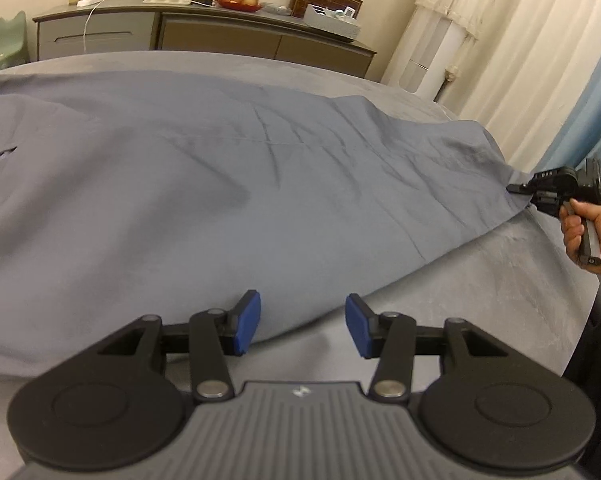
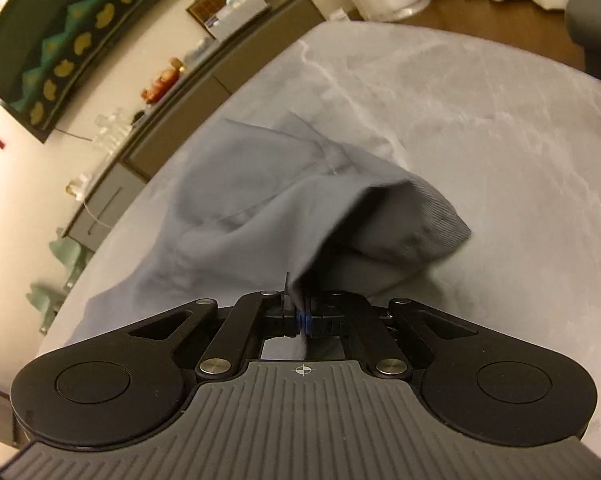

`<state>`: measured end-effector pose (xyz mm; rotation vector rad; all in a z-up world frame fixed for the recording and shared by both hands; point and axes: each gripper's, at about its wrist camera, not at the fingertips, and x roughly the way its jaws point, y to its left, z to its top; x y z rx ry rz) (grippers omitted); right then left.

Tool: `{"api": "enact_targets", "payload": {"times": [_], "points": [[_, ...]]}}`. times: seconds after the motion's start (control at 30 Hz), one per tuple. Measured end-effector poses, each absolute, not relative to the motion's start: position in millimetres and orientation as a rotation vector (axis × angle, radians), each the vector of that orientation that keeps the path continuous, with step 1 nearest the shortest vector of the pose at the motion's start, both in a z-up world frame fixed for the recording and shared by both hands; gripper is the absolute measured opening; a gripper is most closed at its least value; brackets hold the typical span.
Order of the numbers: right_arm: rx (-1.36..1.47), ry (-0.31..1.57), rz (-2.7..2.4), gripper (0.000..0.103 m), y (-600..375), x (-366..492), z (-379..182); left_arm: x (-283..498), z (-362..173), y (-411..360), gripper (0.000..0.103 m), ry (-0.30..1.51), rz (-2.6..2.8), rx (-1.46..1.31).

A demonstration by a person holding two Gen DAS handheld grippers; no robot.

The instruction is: Fold clothes

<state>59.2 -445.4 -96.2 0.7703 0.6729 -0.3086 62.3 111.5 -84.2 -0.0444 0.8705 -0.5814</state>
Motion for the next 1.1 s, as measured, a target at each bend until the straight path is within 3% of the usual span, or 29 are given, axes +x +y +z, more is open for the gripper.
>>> {"api": "enact_targets", "payload": {"times": [0.23, 0.37, 0.47, 0.6, 0.67, 0.73, 0.9, 1.1], "points": [[0.578, 0.516, -0.285, 0.0, -430.0, 52.5, -72.7, 60.8, -80.1, 121.7, 0.048, 0.834, -0.549, -0.067], [0.467, 0.366, -0.255, 0.0, -423.7, 49.4, -50.1, 54.8, -77.5, 127.1, 0.055, 0.81, -0.542, -0.059], [0.644, 0.606, -0.377, 0.0, -455.1, 65.6, -101.5, 56.1, -82.7, 128.8, 0.055, 0.838, -0.51, -0.044], [0.605, 0.664, -0.395, 0.0, -455.5, 65.7, -103.3, 53.0, -75.3, 135.6, 0.055, 0.815, -0.533, -0.089], [0.585, 0.662, -0.451, 0.007, -455.1, 64.2, -98.7, 50.5, -66.3, 139.1, 0.055, 0.787, -0.571, -0.119], [0.454, 0.614, -0.6, 0.038, -445.2, 62.0, -79.8, 48.3, -54.1, 146.9, 0.055, 0.735, -0.564, -0.123], [0.11, 0.464, -0.572, 0.039, -390.1, 67.4, -31.6, 82.1, -39.5, 198.4, 0.057, 0.728, -0.241, -0.128], [-0.007, 0.714, -0.199, 0.04, -358.1, 139.1, -76.3, 130.8, -50.3, 307.7, 0.053, 0.842, 0.292, -0.151]]}}
